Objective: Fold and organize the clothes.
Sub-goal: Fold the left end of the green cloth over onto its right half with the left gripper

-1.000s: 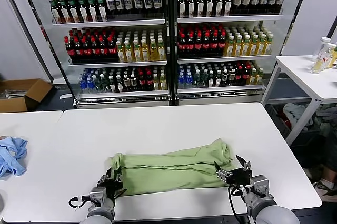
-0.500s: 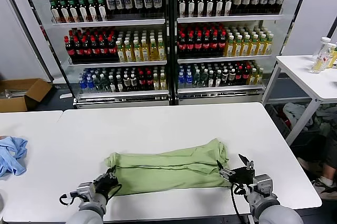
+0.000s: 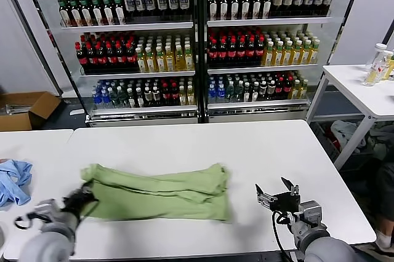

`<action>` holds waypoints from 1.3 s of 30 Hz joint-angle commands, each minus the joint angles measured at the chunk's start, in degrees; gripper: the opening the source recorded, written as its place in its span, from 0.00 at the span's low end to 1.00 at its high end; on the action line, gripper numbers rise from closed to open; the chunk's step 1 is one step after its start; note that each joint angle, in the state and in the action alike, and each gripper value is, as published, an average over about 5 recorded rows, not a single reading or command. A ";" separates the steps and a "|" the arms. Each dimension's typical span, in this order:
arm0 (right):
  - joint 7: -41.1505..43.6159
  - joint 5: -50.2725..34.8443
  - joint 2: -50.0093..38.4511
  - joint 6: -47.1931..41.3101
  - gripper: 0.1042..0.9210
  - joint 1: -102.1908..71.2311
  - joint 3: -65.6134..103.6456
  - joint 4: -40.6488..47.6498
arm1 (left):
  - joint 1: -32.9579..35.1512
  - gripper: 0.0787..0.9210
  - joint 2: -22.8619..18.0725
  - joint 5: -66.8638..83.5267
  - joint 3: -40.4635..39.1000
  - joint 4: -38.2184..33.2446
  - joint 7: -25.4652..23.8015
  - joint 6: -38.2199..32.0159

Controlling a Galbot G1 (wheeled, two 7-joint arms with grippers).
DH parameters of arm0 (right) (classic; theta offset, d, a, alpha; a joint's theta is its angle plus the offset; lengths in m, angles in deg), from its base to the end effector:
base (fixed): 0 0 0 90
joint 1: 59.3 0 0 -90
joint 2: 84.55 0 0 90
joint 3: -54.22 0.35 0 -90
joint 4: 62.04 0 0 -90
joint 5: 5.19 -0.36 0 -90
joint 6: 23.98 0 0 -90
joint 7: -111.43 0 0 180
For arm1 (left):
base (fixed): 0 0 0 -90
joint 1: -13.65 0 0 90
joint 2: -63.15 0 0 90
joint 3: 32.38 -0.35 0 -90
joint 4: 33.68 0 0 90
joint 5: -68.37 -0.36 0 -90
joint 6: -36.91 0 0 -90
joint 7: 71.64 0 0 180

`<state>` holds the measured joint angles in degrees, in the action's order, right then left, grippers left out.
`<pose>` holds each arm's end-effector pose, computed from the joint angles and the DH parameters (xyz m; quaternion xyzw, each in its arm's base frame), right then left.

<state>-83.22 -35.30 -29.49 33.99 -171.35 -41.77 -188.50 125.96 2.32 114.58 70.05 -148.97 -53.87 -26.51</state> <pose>0.2185 -0.0532 -0.2275 0.0839 -0.9709 0.0695 0.2132 0.2420 0.1568 -0.2476 0.0973 -0.9711 0.0887 0.1989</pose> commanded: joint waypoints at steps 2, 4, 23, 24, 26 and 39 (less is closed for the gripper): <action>-0.08 0.07 0.16 0.11 0.88 -0.18 -0.29 0.19 | 1.60 0.02 4.76 26.09 9.54 -14.00 0.45 2.71; -0.11 0.16 0.23 0.11 0.88 -0.33 -0.40 0.15 | 1.80 0.02 2.24 29.33 5.83 -17.05 0.29 2.91; -0.09 0.33 -0.18 0.37 0.88 -1.40 0.11 -0.47 | -8.06 0.02 -10.78 26.18 -19.74 -6.83 -0.46 2.21; -0.09 0.32 -0.23 0.37 0.88 -1.33 0.12 -0.41 | -9.08 0.02 -11.12 25.34 -20.58 -5.57 -0.48 2.20; -0.07 0.27 -0.29 0.40 0.88 -1.24 0.20 -0.27 | -10.93 0.02 -11.67 23.66 -22.02 -3.18 -0.59 2.19; -0.04 0.04 -0.41 0.53 0.88 -1.04 0.68 0.63 | -15.42 0.03 -12.17 13.27 -28.10 4.34 -4.96 3.33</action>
<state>-83.26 -35.21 -29.88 34.48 -172.43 -41.14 -188.07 114.88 -8.51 135.52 48.55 -150.87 -55.12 -23.78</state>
